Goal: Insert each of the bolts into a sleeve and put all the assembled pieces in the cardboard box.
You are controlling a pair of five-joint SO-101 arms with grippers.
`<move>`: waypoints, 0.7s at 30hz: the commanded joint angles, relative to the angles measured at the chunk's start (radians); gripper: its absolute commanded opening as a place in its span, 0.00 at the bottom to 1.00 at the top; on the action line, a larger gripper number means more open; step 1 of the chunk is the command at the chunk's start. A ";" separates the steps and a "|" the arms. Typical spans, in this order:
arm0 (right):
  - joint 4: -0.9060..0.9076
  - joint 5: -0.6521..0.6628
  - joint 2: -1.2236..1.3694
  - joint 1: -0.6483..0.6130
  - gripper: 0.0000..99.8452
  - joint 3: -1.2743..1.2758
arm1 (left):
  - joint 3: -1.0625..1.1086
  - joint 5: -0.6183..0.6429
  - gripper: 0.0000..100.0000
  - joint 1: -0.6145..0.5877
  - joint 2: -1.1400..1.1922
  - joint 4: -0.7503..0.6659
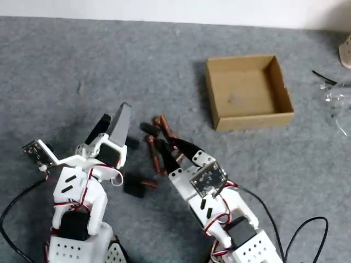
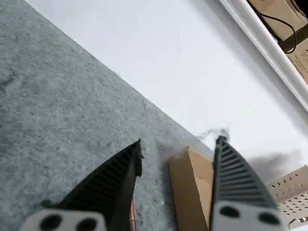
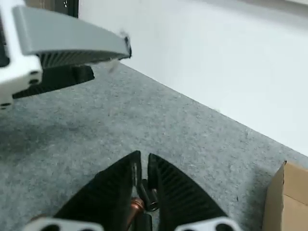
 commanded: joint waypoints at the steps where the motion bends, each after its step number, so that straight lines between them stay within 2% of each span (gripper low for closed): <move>1: -0.004 0.009 -0.010 0.012 0.00 0.059 | -0.008 0.003 0.22 -0.021 -0.012 -0.005; 6: -0.004 0.009 -0.007 0.013 0.00 0.059 | 0.038 -0.091 0.22 -0.065 -0.012 -0.005; 11: 0.001 0.009 -0.005 0.013 0.00 0.061 | 0.064 -0.189 0.22 -0.177 -0.010 -0.003; 17: 0.148 0.009 -0.005 -0.004 0.02 0.048 | 0.084 -0.310 0.22 -0.240 -0.010 0.002; 21: 0.269 0.011 0.010 -0.094 0.08 -0.038 | 0.081 -0.365 0.22 -0.240 -0.010 0.051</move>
